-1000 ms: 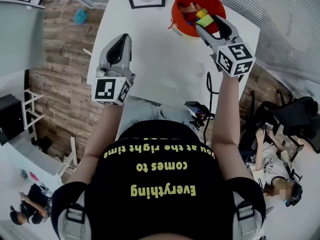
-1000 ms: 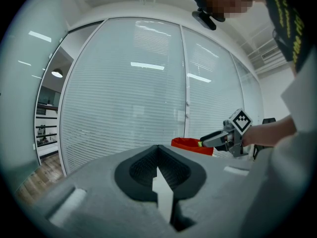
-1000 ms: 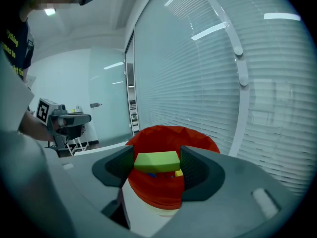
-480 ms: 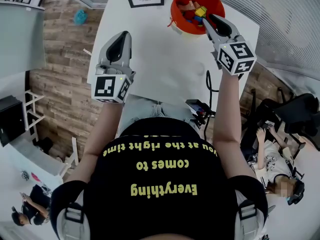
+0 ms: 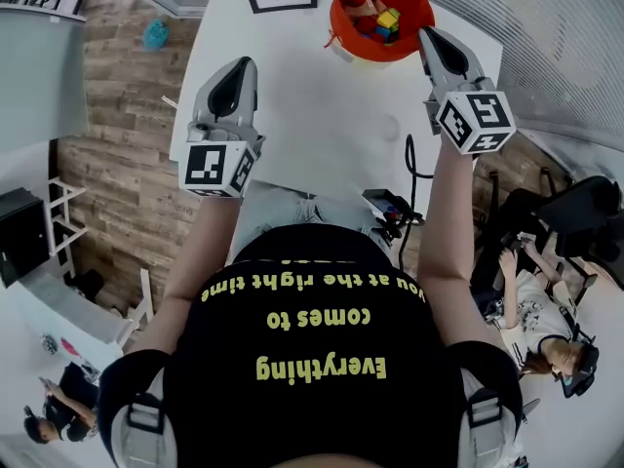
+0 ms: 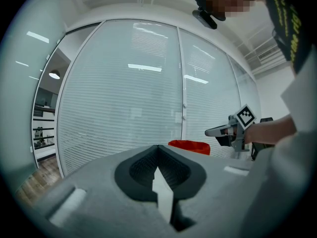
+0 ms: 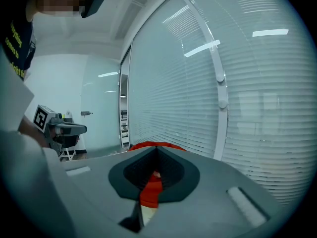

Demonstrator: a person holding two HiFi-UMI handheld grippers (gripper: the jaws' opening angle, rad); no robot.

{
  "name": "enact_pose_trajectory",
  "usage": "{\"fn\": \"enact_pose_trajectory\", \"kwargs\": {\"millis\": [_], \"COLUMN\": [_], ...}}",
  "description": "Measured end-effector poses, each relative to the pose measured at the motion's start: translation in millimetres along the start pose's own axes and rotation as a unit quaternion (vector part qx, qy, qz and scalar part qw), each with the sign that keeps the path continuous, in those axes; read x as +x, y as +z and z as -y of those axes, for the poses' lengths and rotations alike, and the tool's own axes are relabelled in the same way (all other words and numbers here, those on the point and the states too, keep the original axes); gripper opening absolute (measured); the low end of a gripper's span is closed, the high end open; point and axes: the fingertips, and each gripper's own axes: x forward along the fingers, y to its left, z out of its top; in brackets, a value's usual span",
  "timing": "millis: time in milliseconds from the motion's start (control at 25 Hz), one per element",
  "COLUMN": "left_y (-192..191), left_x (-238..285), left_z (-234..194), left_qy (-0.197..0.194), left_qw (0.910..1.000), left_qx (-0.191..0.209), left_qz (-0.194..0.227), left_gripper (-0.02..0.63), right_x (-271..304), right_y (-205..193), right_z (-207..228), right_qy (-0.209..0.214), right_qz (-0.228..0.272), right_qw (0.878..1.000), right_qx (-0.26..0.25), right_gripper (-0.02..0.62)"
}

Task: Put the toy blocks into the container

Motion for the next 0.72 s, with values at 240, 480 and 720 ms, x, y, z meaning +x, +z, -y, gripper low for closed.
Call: {"fn": "enact_pose_trajectory", "kwargs": {"millis": [240, 480, 720], "left_y": [5.4, 11.8, 17.9], "left_x": [-6.8, -11.8, -18.9], "left_z": [3.4, 11.8, 16.0], "left_qy": [-0.002, -0.008, -0.009], "left_qw": [1.0, 0.9998, 0.9996], "left_qx": [0.002, 0.005, 0.011], "left_qz": [0.007, 0.016, 0.024], "left_gripper": [-0.002, -0.002, -0.002], "right_x": [-27.3, -60.0, -93.8], "right_y": [23.0, 41.6, 60.0], "right_z": [0.8, 4.2, 10.7], "right_qy": [-0.016, -0.04, -0.072], "right_qz": [0.032, 0.066, 0.105], "right_qw": [0.999, 0.997, 0.992], "right_qx": [-0.005, -0.012, -0.011], "right_gripper": [0.006, 0.006, 0.006]}}
